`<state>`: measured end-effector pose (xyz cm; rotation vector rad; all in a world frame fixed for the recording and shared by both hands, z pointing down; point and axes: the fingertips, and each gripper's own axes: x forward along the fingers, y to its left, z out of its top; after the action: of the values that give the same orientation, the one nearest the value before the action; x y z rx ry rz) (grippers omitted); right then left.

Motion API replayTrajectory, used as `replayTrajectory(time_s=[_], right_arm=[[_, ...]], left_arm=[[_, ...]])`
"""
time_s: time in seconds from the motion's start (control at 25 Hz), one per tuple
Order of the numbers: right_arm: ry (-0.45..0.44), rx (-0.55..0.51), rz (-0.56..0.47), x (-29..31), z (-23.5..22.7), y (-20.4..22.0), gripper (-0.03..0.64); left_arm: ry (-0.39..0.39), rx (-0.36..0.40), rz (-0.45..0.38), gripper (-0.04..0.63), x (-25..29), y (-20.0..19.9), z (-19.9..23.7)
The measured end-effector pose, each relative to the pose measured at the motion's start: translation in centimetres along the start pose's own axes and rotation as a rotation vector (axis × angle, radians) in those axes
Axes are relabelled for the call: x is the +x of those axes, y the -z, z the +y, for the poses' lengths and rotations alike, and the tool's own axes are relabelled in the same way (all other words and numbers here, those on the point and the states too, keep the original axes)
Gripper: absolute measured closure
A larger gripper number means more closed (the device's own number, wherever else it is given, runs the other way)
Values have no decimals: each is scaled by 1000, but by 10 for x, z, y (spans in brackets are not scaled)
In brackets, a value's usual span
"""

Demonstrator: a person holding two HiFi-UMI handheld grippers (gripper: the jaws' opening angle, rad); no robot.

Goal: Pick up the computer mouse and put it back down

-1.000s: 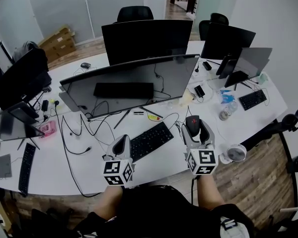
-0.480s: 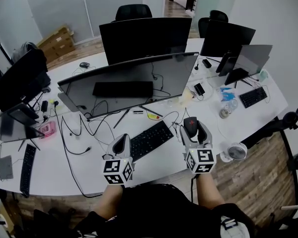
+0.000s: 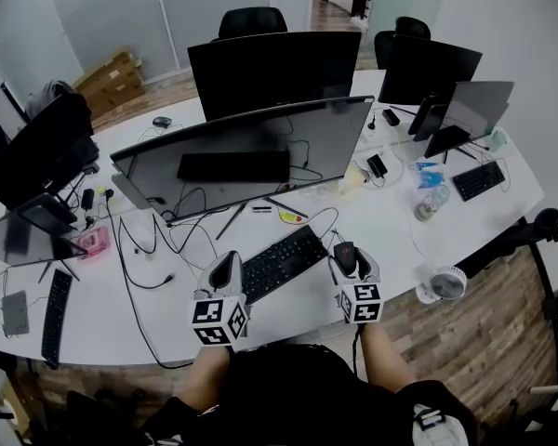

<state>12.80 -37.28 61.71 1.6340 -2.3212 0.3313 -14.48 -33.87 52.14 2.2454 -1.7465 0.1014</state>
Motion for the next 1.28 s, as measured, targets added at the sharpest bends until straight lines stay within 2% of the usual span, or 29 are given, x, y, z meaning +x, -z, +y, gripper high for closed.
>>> replayTrajectory(time_s=[0.28,0.52,0.64,0.8,0.92,1.04,1.2,1.28], right_arm=[[-9,-17,205,21,7,101,334],[10,-16,368,30,6,172,334],[16,-20,416,30,7,192,334],[-2,-20,428,36,10,196,334],[-15,-14,380,39,10,178,330],[0,21,237,39,5,127,318],[-6,24,-16,28,7,12,324],[8,20,-173,10,10,-55,428]], left_arm=[[-9,-5,3,541,-6,2,3],[-13,-12,7,541,-9,6,5],[-12,-18,8,543,-9,7,4],[-20,-24,6,541,-10,7,8],[-17,-32,4,541,-9,6,8],[-13,-27,-2,543,-8,3,7],[-22,9,-23,543,-5,-4,7],[-17,18,-31,542,-3,-7,4]])
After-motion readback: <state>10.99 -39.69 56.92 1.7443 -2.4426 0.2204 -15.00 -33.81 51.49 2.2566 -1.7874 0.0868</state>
